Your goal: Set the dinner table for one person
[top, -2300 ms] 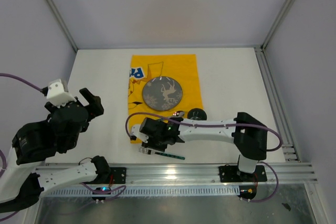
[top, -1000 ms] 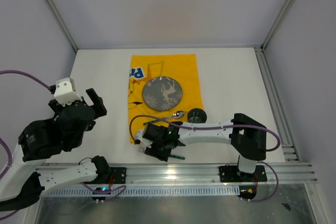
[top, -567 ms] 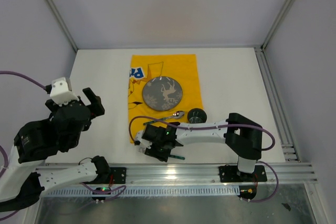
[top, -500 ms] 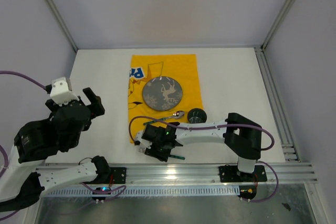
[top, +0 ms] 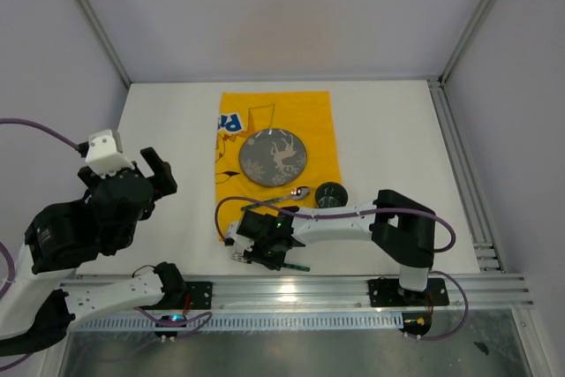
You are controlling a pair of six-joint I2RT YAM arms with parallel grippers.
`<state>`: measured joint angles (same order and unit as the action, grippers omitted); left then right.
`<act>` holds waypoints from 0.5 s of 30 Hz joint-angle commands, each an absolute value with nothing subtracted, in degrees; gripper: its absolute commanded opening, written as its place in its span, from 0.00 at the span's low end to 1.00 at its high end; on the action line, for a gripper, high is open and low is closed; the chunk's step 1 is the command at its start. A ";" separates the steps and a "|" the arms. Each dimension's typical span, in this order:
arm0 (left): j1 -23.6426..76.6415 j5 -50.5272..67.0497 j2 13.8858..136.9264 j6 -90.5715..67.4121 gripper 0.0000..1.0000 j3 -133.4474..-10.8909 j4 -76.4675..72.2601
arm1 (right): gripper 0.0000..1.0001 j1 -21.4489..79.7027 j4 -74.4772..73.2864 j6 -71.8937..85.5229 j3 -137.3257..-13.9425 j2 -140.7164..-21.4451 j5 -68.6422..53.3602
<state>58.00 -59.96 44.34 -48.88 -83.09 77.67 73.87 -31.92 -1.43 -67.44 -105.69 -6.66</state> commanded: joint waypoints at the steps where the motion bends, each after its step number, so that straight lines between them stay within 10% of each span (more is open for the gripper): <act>1: 57.92 -59.85 44.21 -49.04 0.92 -83.58 79.45 | 0.31 74.09 -30.59 -2.02 -69.52 -106.96 -7.91; 15: 57.92 -60.12 44.30 -48.08 0.92 -83.50 78.31 | 0.04 74.09 -31.03 -2.47 -68.91 -106.79 -7.57</act>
<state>58.00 -59.40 44.34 -48.77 -83.09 77.67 73.87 -31.68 -2.48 -68.25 -106.45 -7.75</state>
